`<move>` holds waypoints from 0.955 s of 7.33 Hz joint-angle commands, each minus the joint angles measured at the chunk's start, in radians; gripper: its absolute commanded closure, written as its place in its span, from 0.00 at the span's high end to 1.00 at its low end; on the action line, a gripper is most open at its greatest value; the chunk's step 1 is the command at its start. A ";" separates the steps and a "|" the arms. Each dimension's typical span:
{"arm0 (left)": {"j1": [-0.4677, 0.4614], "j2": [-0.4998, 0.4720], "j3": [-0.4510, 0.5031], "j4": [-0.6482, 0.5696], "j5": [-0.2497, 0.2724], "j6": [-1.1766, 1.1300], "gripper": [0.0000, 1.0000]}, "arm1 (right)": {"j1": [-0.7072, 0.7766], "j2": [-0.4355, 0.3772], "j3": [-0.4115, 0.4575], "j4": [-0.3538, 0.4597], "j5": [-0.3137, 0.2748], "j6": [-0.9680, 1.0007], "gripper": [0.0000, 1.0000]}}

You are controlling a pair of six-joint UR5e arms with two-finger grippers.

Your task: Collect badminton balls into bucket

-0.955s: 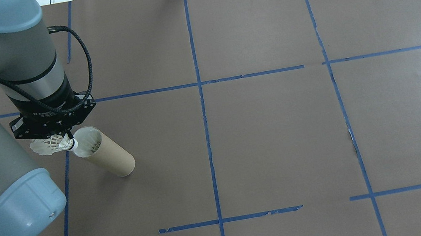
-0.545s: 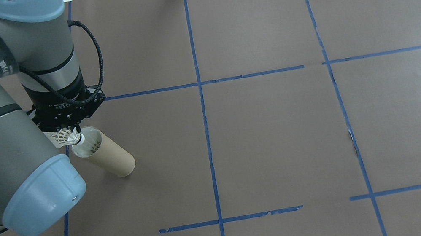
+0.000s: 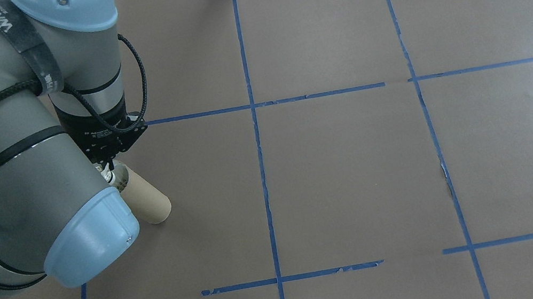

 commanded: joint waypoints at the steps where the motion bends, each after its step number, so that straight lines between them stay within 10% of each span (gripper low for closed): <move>1: 0.012 0.000 0.007 -0.001 0.000 0.000 0.00 | 0.000 0.000 0.000 0.000 0.000 0.000 1.00; 3: 0.010 0.005 0.004 -0.003 0.002 0.005 0.78 | 0.000 0.000 0.000 0.000 0.000 0.000 1.00; 4: 0.010 0.005 0.001 -0.003 0.002 0.005 1.00 | 0.000 0.000 0.000 0.000 0.000 0.000 1.00; 7: 0.006 0.009 -0.018 -0.012 0.002 0.026 1.00 | 0.000 0.000 0.000 0.000 0.000 0.000 1.00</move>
